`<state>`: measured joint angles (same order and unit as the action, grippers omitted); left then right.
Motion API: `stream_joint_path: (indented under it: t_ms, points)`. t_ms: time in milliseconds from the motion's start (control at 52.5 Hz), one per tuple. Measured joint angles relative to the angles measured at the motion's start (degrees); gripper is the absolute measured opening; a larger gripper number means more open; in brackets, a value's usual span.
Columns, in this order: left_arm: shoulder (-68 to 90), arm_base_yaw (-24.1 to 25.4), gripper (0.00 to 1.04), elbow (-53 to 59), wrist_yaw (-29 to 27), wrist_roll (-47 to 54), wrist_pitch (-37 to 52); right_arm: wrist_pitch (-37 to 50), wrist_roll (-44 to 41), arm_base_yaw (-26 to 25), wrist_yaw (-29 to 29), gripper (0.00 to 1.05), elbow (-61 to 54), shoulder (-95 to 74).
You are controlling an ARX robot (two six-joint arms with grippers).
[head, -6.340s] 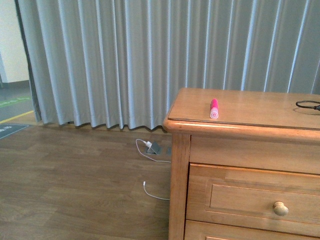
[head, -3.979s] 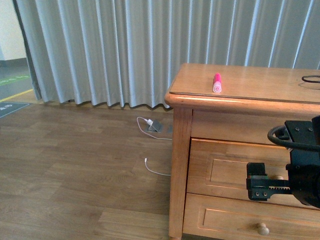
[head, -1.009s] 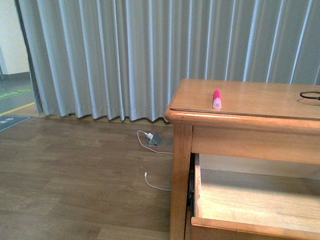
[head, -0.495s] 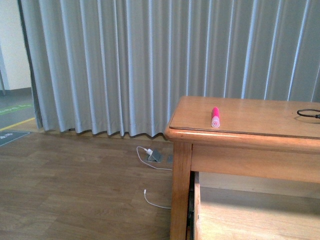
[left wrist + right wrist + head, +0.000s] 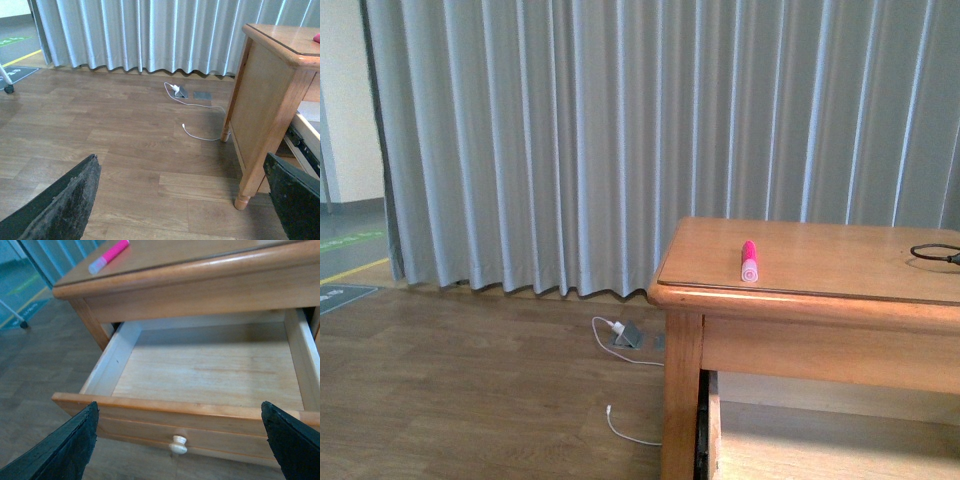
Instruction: Place pink marker in drawer with both arms
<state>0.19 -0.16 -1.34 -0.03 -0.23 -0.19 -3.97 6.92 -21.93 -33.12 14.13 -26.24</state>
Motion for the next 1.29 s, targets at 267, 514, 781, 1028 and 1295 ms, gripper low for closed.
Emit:
stream_joint_path:
  t_ms: [267, 514, 781, 1028, 1295]
  points:
    - [0.00, 0.00, 0.99, 0.00, 0.00, 0.00, 0.00, 6.29, -0.31, 0.13, 5.25, 0.90, -2.67, 2.16]
    - [0.00, 0.00, 0.99, 0.00, -0.04, 0.00, 0.00, 14.91, -6.08, 10.16, 21.97, 0.41, -9.62, 10.54]
    - [0.00, 0.00, 0.99, 0.00, -0.02, 0.00, 0.00, 12.17, -6.71, 19.74, 32.48, 0.02, -11.32, 15.21]
    - [0.00, 0.00, 0.99, 0.00, -0.02, 0.00, 0.00, 4.02, -6.75, 21.73, 33.07, 0.01, -13.73, 25.86]
    - [0.00, 0.00, 0.99, 0.00, -0.02, 0.00, 0.00, 3.96, -6.75, 21.73, 33.07, 0.01, -13.79, 26.01]
